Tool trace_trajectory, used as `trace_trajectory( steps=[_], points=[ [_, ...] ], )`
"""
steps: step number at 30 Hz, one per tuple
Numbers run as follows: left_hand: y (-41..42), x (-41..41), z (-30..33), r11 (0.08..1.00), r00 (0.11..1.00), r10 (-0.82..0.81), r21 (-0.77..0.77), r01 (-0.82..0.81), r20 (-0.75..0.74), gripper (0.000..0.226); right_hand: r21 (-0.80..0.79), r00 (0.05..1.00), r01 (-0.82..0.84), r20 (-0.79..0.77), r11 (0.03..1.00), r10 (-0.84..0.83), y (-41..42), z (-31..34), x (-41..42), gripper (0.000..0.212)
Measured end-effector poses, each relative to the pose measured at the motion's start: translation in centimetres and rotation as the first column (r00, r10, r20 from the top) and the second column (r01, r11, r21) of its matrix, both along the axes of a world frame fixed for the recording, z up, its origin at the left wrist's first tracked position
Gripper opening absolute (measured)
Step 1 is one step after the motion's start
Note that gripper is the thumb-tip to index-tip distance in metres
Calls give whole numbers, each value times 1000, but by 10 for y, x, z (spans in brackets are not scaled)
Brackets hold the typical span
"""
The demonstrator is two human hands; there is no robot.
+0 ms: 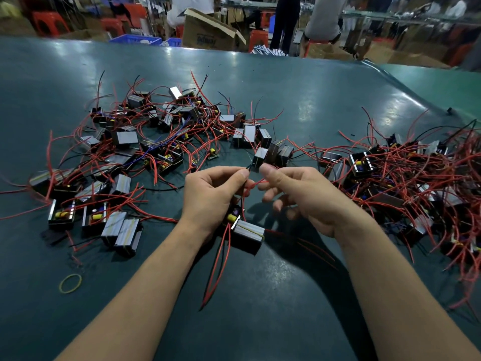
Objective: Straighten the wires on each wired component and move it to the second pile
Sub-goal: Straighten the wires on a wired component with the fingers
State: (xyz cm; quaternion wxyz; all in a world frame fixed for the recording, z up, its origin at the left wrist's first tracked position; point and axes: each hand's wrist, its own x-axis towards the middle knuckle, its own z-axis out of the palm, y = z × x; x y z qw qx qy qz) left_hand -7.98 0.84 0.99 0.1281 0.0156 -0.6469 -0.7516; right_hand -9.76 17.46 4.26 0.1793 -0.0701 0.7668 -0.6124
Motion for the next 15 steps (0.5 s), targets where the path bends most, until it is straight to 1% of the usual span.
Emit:
trace_trajectory(
  steps=[3, 4, 7, 9, 12, 15],
  points=[
    [-1, 0, 0, 1000, 1000, -3, -20, 2, -6, 6, -14, 997, 11, -79, 1000, -12, -8, -4, 1, 17],
    [-1, 0, 0, 1000, 1000, -9, -7, 9, -2, 8, -28, 995, 23, -91, 999, -26, -8, -4, 1, 14],
    [-2, 0, 1, 1000, 1000, -10, 20, 10, 0, 21, -92, 995, 68, -67, 993, -75, -6, -2, 0, 10],
    [-2, 0, 0, 999, 999, -2, -43, 0, -40, 28, -140, 994, 84, -50, 987, -92, -6, -2, 0, 10],
    [0, 3, -1, 982, 993, -37, -190, 16, -111, 23, -192, 994, 85, -52, 978, -97, -7, -3, 0, 9],
    [3, 6, -3, 955, 988, -95, -291, 56, -120, 15, -193, 995, 58, -74, 979, -74, -7, -3, 0, 8]
  ],
)
